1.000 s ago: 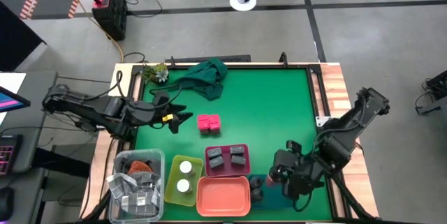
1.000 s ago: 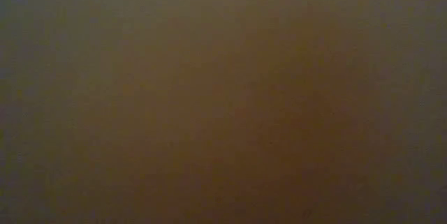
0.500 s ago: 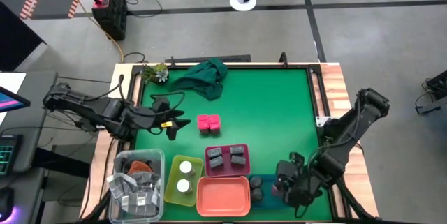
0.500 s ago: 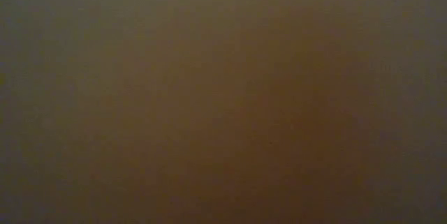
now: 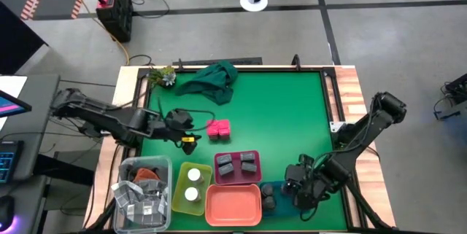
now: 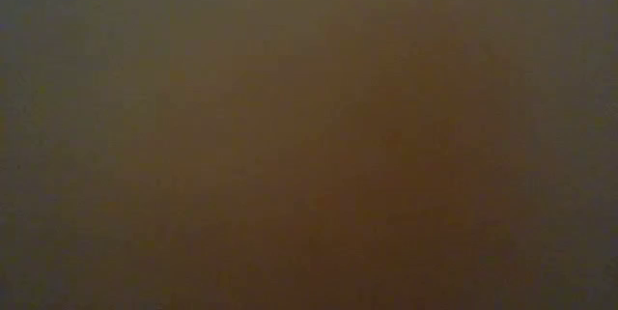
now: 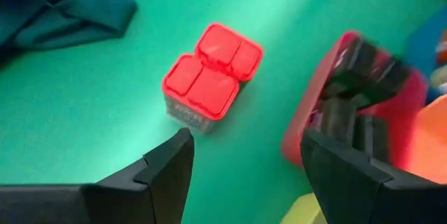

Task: Sort spices by type
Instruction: Put the black seasoning bottle into the blue bin, then put the left red seasoning can into the orange bin

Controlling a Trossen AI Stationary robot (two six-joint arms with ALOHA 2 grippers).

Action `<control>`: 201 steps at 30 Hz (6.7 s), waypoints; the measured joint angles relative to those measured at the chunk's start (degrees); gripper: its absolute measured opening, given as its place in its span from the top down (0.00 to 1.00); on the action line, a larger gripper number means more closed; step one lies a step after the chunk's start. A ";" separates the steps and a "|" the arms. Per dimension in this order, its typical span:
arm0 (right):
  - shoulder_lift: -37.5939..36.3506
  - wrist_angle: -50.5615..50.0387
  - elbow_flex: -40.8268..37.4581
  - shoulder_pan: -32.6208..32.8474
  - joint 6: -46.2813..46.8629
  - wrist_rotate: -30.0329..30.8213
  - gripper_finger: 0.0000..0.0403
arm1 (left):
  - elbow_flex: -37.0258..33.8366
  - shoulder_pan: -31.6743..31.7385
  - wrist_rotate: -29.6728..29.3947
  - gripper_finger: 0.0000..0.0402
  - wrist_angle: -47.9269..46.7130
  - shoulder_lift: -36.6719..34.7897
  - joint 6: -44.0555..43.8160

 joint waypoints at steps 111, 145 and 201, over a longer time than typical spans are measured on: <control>0.00 10.37 10.60 -56.87 -61.60 -22.81 0.28 | 11.30 24.20 24.63 0.00 -3.58 20.64 36.50; 0.00 13.93 10.58 -56.24 -61.60 -22.76 0.28 | 11.26 23.13 27.14 0.01 -0.18 31.43 45.54; -0.19 4.50 10.58 -68.69 -62.06 -22.74 0.28 | 39.79 -7.08 22.91 0.28 -10.48 33.66 10.06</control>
